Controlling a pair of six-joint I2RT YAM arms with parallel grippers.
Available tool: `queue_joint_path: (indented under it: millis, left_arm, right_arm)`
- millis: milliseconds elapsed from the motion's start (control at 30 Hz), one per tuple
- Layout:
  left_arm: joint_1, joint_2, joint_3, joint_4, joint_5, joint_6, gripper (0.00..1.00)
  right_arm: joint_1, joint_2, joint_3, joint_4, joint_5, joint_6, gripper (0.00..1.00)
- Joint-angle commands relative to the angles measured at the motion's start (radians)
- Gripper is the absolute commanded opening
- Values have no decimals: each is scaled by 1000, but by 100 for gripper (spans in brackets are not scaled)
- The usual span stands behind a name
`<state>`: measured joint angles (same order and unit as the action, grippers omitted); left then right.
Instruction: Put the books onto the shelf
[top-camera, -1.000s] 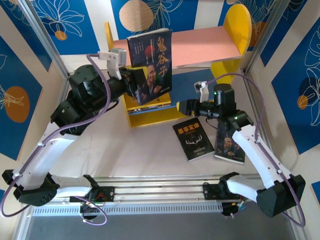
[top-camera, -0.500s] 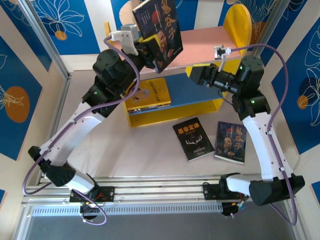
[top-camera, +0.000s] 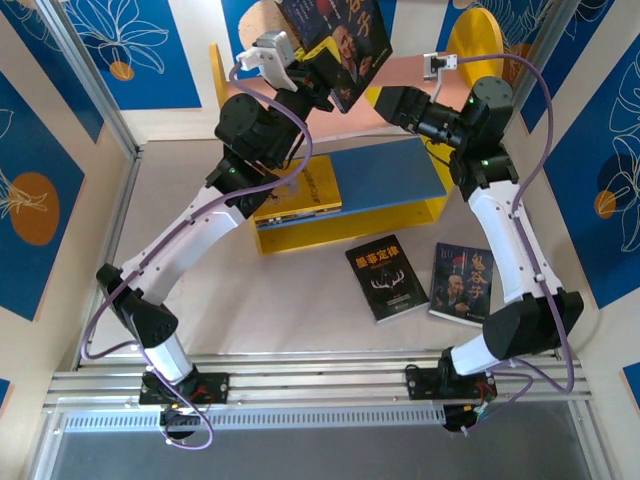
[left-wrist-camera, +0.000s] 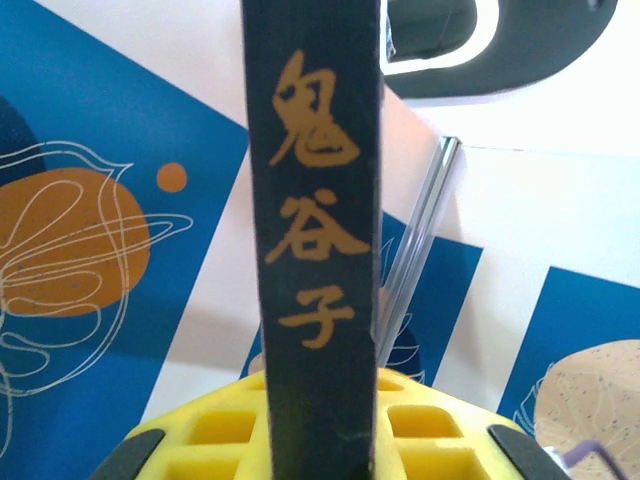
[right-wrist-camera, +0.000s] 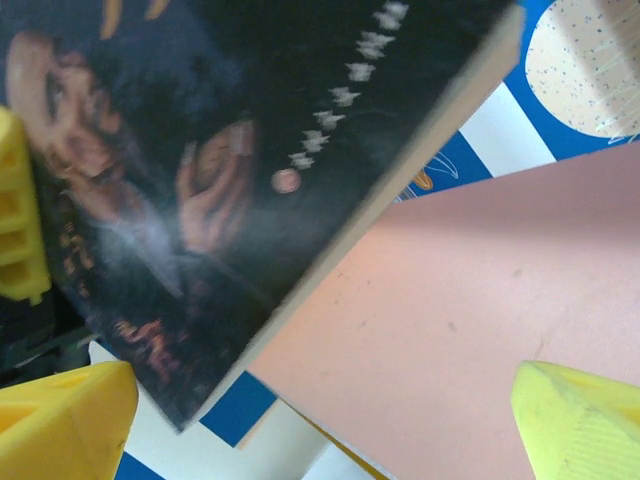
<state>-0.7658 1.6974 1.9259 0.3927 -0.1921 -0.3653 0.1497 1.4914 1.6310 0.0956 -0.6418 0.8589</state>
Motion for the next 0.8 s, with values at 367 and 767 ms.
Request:
queue_joint_path:
  millis: [367, 767]
  left_arm:
    - [19, -7, -52, 315, 20, -136, 0]
    - [28, -14, -110, 390, 25, -201, 0]
  right_arm:
    - [63, 92, 31, 349, -11, 245, 98]
    - [131, 147, 38, 510, 10, 331, 80]
